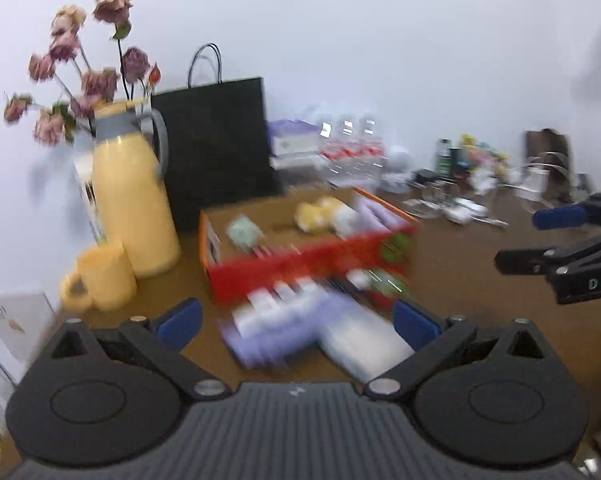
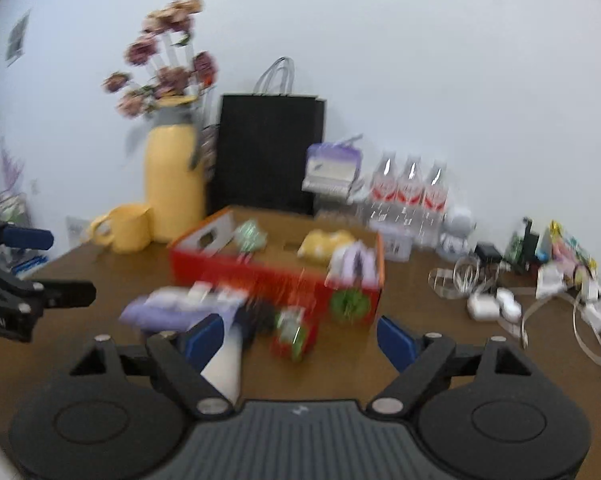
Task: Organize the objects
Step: 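Drop the cable and scrunchie into the red box, opening both tools, then grasp the red flower ornament with the right tool, then drop the red flower into the box and open the right tool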
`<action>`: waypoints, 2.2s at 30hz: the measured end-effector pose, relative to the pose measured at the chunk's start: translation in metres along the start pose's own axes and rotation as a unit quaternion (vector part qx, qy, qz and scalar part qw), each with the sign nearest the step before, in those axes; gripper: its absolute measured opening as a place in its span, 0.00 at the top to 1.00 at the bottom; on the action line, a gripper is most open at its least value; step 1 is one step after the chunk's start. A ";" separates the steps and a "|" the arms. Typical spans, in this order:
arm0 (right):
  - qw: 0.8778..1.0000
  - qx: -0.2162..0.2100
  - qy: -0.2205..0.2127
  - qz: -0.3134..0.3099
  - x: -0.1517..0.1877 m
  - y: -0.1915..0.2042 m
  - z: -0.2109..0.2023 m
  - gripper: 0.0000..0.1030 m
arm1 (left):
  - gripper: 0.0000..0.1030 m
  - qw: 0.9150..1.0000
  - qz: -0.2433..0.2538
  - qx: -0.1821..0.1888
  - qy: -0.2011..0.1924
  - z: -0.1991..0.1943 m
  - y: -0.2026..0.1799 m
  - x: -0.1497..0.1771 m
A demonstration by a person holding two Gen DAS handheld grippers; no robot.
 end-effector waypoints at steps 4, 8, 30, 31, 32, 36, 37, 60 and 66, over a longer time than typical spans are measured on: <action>0.999 -0.038 0.004 -0.003 0.042 0.006 -0.068 0.17 | 0.00 0.999 0.048 0.001 0.020 -0.052 -0.016 0.046; 0.999 -0.030 0.011 -0.005 0.054 -0.009 -0.111 0.14 | 0.00 0.997 0.072 -0.029 0.016 -0.080 -0.007 0.056; 0.998 0.022 0.027 0.043 0.027 -0.009 0.157 0.18 | 0.38 0.998 -0.022 -0.015 0.048 0.172 0.020 -0.006; 0.998 0.024 0.036 0.042 0.026 -0.013 0.174 0.20 | 0.38 0.998 -0.013 -0.008 0.053 0.187 0.020 -0.007; 0.998 0.028 0.049 0.040 0.026 -0.016 0.190 0.26 | 0.38 0.998 -0.001 0.000 0.060 0.199 0.018 -0.007; 0.995 0.022 0.085 0.053 0.035 -0.024 0.231 0.43 | 0.76 0.995 0.010 0.005 0.102 0.234 0.012 0.004; 0.994 0.016 0.090 0.067 0.039 -0.027 0.235 0.52 | 0.91 0.996 -0.001 0.007 0.093 0.233 0.013 0.006; 0.994 -0.059 0.067 0.056 0.092 0.040 0.021 0.66 | 0.94 0.993 -0.099 0.008 0.057 0.006 -0.030 0.078; 0.997 -0.037 0.054 0.035 0.093 0.049 -0.009 0.65 | 0.94 0.996 -0.087 0.007 0.029 -0.021 -0.036 0.074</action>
Point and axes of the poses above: each gripper's, at about its wrist camera, not at the fingertips, and z roughly the way its jaws point, y to its left, x to its underside, the point moved 4 cm from there along z, roughly the way its jaws point, and after that the axes turned 4 degrees about -y, right-handed, at the moved point
